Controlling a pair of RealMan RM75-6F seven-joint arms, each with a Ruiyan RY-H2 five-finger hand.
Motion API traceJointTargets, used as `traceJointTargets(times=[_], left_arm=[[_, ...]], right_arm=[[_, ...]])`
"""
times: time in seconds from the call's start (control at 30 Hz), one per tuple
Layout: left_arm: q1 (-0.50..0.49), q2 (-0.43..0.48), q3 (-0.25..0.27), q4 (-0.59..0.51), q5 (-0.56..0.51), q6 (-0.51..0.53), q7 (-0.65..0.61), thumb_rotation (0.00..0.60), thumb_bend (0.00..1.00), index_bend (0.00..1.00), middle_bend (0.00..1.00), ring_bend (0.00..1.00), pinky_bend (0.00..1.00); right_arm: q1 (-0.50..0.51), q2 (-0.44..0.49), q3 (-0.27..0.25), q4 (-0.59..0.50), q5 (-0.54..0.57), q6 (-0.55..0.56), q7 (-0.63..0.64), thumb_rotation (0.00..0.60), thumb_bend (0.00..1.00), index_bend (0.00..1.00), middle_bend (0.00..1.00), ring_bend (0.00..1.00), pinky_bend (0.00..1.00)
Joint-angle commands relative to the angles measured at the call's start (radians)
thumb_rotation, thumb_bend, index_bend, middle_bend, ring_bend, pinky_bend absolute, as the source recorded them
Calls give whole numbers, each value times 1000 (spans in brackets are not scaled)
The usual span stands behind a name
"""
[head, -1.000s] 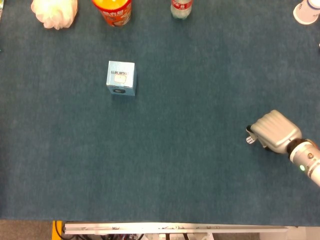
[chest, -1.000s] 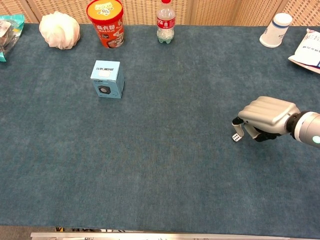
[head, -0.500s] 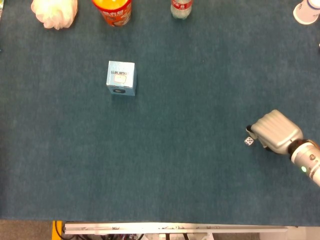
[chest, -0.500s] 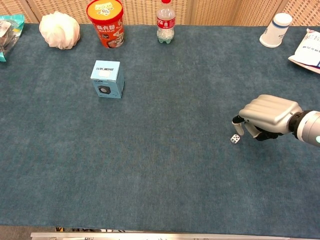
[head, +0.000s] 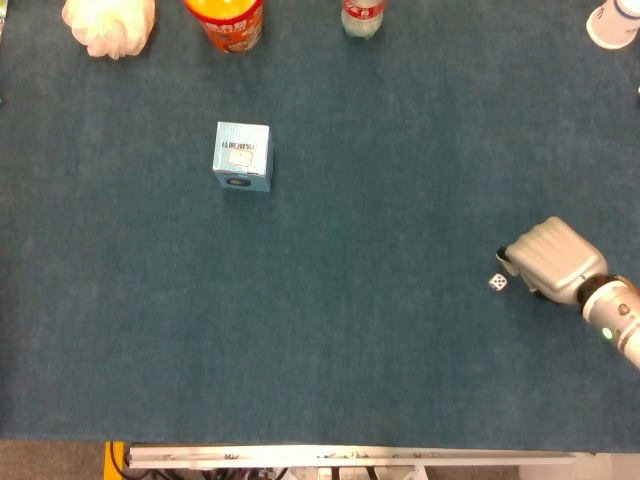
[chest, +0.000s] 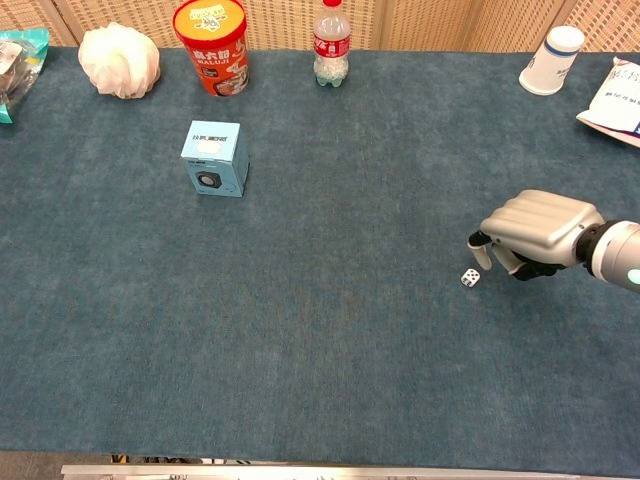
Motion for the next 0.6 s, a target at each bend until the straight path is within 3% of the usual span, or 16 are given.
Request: traceJointTargets(times=[0.03,0.6], left_arm=[[1,2,0,-2,-1,1,1,600,0,233,289,207,342],[5,13,2,-17,-10,-2,14,600,0,233,290,207,342]], right_arm=[[5,-5,2,4,4,-6,0,600,1000,463,1000,1000,1000],[9,-6,-7,-12,-17,-6,3,600,1000,463,1000,1000,1000]])
